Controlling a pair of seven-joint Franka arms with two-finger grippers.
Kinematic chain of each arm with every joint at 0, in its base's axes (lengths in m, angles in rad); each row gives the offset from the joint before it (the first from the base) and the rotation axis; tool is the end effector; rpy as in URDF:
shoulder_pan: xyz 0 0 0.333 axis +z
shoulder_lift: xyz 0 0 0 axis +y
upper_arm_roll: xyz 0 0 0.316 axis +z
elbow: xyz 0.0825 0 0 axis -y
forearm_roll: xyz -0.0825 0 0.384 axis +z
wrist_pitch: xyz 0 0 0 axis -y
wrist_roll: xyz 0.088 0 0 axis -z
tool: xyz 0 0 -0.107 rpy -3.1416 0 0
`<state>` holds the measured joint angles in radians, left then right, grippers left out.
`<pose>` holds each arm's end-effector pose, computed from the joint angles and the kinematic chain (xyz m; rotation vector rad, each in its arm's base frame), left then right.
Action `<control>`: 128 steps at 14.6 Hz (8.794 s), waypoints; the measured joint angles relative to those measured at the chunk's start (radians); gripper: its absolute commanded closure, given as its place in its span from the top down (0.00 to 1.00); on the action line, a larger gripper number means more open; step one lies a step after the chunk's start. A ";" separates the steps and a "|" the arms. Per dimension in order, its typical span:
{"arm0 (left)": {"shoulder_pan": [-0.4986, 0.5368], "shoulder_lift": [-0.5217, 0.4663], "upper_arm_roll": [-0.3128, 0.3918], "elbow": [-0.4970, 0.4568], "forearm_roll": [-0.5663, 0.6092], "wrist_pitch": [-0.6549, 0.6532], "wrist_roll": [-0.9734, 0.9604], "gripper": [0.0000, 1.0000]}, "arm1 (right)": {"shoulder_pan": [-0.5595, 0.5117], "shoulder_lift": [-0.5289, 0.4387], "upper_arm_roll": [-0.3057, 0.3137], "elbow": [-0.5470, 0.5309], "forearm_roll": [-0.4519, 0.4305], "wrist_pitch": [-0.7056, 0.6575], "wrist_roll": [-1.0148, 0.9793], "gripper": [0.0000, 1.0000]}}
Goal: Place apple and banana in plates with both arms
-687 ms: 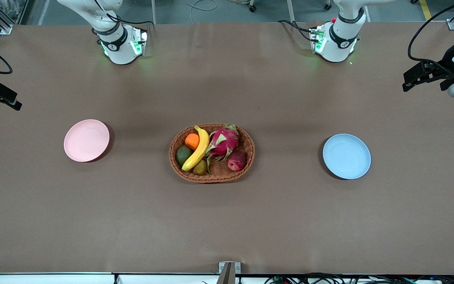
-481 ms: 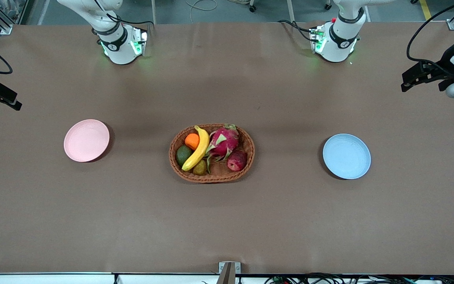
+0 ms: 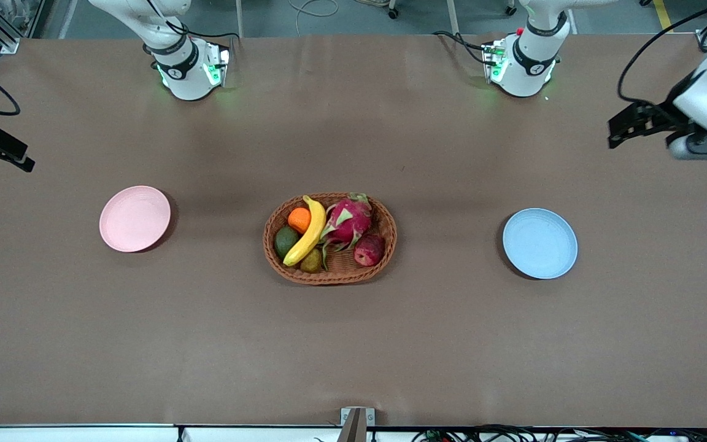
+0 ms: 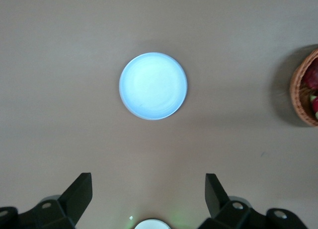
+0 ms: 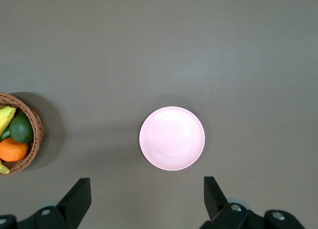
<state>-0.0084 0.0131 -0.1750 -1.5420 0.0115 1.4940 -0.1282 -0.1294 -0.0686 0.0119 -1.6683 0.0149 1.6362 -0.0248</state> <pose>0.5417 -0.0985 0.6243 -3.1205 0.0854 0.0917 0.5352 -0.0614 0.6216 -3.1262 0.1461 -0.0585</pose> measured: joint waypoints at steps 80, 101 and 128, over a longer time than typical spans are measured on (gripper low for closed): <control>0.144 0.420 -0.081 -0.252 0.108 0.560 -0.382 1.00 | -0.037 0.419 -0.004 -0.360 0.015 0.483 -0.135 0.25; -0.016 -0.065 0.069 -0.010 0.042 -0.016 0.013 1.00 | -0.033 0.207 0.010 0.107 0.003 -0.009 -0.017 1.00; -0.019 -0.066 0.066 -0.013 -0.008 -0.047 0.051 1.00 | 0.107 -0.037 -0.119 -0.045 0.002 0.044 -0.001 1.00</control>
<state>-0.0272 -0.0529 -0.1092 -1.5547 0.0037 1.4472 -0.0773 -0.0223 -0.1051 -0.1074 -1.7130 0.0166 1.6799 -0.0254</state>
